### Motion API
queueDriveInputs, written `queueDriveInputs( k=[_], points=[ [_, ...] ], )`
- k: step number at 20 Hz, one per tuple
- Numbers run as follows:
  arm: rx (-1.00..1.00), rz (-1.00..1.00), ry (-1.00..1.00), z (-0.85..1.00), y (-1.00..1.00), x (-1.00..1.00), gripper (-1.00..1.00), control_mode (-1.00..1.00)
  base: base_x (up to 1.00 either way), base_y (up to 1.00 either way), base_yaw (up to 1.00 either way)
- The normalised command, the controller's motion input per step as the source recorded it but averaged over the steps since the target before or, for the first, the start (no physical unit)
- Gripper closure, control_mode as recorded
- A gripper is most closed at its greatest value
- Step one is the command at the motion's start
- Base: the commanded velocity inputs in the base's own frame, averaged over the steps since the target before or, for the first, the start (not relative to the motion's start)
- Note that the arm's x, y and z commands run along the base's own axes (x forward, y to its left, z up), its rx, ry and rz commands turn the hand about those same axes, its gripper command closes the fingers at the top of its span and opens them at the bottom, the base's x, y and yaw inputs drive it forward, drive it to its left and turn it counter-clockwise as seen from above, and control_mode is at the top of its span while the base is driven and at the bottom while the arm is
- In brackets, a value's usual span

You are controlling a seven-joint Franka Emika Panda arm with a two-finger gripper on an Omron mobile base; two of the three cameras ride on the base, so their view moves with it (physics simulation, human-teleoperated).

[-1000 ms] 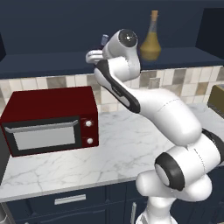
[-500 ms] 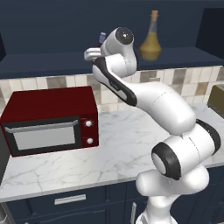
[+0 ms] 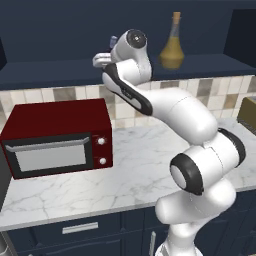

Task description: Pick the oil and vinegar bottle and condiment bottle from the counter and place them in the cabinet.

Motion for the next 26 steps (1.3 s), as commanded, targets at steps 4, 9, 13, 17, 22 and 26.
queueDriveInputs(
  k=[4,9,13,17,22,26],
  points=[
    [0.00,0.00,0.00,-0.17,0.14,0.25,1.00,-1.00,0.00,0.00,0.00],
    [0.00,0.00,0.00,-0.14,0.13,0.22,1.00,-1.00,0.00,0.00,0.00],
    [0.00,0.00,0.00,-0.13,0.16,0.18,-1.00,-1.00,0.00,0.00,0.00],
    [0.00,0.00,0.00,-0.14,0.08,0.07,-1.00,-1.00,0.00,0.00,0.00],
    [0.00,0.00,0.00,-0.13,0.01,0.04,-1.00,-1.00,0.00,0.00,0.00],
    [0.00,0.00,0.00,-0.14,0.00,0.01,-1.00,-1.00,0.00,0.00,0.00]
  ],
)
